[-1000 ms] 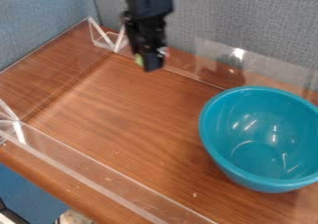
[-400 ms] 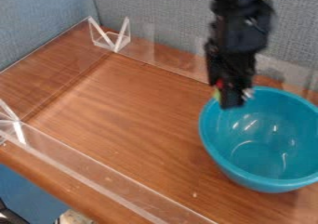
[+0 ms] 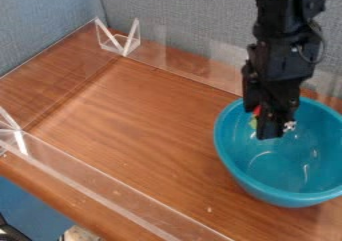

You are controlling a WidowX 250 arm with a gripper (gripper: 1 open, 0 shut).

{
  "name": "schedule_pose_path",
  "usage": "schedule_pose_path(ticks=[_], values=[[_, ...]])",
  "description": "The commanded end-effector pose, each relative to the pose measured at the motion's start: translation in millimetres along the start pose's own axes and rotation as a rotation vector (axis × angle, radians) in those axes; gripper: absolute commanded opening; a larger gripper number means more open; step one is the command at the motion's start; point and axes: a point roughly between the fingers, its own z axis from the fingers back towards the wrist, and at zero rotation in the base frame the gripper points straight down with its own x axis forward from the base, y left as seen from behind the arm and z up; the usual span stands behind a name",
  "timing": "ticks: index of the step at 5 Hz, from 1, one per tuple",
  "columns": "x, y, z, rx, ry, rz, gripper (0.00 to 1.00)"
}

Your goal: Put the strawberry in the blue bowl

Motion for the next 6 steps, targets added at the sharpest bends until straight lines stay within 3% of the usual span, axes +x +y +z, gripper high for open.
schedule_pose_path(ticks=[1, 3, 5, 6], values=[[3.2, -3.1, 1.9, 0.015, -0.02, -0.01, 0.0], [0.8, -6.0, -10.4, 0.013, -0.002, -0.006, 0.0], [-0.3, -6.3, -18.5, -0.011, 0.022, 0.008, 0.0], [-1.2, -5.7, -20.0, -0.02, 0.035, 0.019, 1.0]])
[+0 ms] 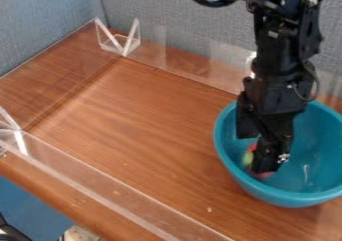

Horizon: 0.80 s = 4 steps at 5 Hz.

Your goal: Put the strawberry in the blue bowl

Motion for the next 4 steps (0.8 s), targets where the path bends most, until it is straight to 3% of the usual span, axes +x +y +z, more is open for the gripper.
schedule_pose_path(ticks=[1, 3, 4], values=[[3.5, 6.1, 16.8, 0.024, -0.014, 0.013, 1.0], [-1.2, 14.1, 22.0, 0.031, 0.024, 0.045, 1.0], [1.3, 15.0, 16.8, 0.017, 0.037, 0.048, 1.0]])
